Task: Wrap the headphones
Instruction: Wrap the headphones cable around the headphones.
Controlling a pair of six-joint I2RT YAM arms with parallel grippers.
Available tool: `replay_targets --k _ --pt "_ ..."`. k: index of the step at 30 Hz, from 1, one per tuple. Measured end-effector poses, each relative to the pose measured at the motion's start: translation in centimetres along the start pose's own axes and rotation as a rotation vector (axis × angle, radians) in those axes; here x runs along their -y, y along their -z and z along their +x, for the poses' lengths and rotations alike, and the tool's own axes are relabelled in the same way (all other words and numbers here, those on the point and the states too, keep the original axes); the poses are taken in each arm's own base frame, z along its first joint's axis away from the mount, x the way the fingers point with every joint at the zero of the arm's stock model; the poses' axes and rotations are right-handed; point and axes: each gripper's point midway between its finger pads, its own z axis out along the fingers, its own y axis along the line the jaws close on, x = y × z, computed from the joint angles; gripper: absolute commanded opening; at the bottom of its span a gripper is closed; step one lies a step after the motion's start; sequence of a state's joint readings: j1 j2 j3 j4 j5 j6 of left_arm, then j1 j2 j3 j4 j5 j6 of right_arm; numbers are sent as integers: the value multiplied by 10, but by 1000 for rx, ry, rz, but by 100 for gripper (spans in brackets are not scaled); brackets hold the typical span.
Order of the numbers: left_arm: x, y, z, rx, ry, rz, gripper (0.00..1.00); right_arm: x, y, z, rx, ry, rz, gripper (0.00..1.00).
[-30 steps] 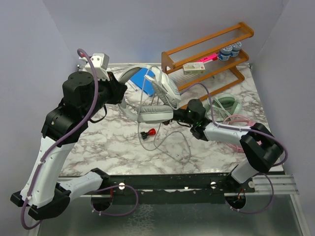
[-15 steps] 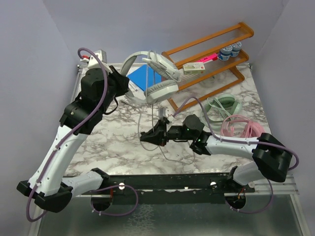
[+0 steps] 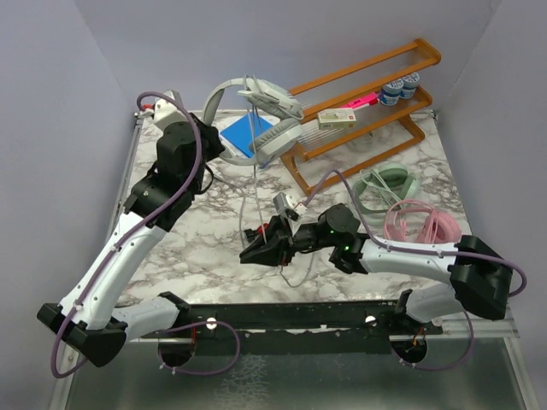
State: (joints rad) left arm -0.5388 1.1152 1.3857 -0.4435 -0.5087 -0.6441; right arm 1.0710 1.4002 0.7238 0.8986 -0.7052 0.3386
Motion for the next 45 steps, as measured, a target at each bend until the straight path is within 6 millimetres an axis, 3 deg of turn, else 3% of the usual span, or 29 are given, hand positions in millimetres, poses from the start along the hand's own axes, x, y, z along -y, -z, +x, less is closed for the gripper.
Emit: replay_targets --k 3,6,14,18,23,27,33,39,45 --pt "-14 -7 4 28 -46 -54 0 -10 -2 -23 35 24 -29 21" --pt "-30 -14 11 54 -105 -106 0 -22 -4 -60 93 72 -58 21" --pt "-75 -34 64 34 -379 -156 0 -39 -17 -154 185 134 -57 22" --pt "-88 -37 81 16 -482 -157 0 -38 -19 -174 193 123 -23 15" --pt "-92 -33 86 12 -592 -113 0 -33 -21 -204 171 111 37 11" --pt "-92 -21 75 33 -688 -73 0 -23 -13 -214 98 146 102 1" --pt "-92 -4 58 63 -850 -31 0 2 12 -218 -58 273 297 1" --pt "-101 -1 69 -9 -983 -8 0 32 48 -208 -175 370 527 1" --pt "-102 2 78 -65 -1010 23 0 51 77 -202 -242 456 678 1"
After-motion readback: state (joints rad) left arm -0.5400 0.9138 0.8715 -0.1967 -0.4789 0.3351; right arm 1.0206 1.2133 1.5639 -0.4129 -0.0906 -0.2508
